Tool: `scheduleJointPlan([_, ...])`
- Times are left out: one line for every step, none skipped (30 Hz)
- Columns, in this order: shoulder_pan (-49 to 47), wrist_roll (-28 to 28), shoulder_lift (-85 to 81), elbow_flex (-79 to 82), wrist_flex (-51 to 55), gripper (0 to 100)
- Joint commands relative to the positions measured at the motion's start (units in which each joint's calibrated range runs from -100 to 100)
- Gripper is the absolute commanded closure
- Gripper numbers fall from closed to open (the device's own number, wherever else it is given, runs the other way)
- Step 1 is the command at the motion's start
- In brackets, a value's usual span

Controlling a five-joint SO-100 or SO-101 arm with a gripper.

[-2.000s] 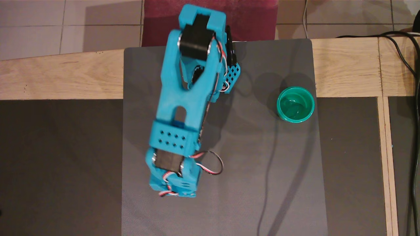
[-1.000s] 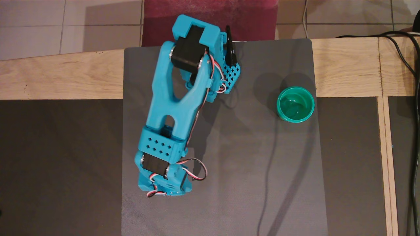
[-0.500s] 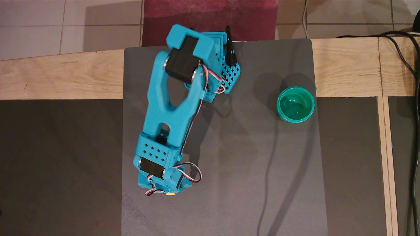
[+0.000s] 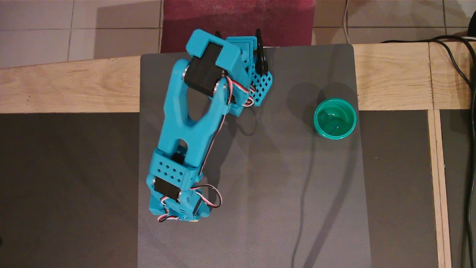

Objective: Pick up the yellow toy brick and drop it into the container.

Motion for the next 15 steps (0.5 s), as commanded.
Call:
scheduleJointPlan([0.16, 0.12, -0.56, -0.21, 2.85, 75])
scheduleJointPlan([0.16, 0.07, -0.9, -0.21, 4.18, 75])
scheduleJointPlan([0.16, 0.07, -0.98, -0.39, 5.6, 75])
scheduleJointPlan([0.16, 0.07, -1.07, -0.57, 6.58, 75])
scheduleJointPlan([0.16, 0.07, -1.07, -0.57, 7.02, 75])
scheduleJointPlan([0.16, 0.07, -0.98, -0.57, 7.2, 75])
scheduleJointPlan([0.16, 0.07, -0.64, -0.57, 7.11, 75])
scheduleJointPlan([0.16, 0.07, -0.39, -0.57, 6.85, 75])
scheduleJointPlan([0.16, 0.12, -0.31, -0.57, 6.67, 75])
scheduleJointPlan([0.16, 0.22, -0.31, -0.57, 6.67, 75])
scheduleJointPlan([0.16, 0.22, -0.31, -0.57, 6.58, 75])
scheduleJointPlan([0.01, 0.22, -0.31, -0.66, 6.58, 75])
scheduleJointPlan([-0.15, 0.22, -0.31, -0.84, 6.58, 75])
scheduleJointPlan([-0.3, 0.27, -0.31, -1.02, 6.49, 75])
scheduleJointPlan([-0.53, 0.27, -0.31, -1.02, 6.49, 75])
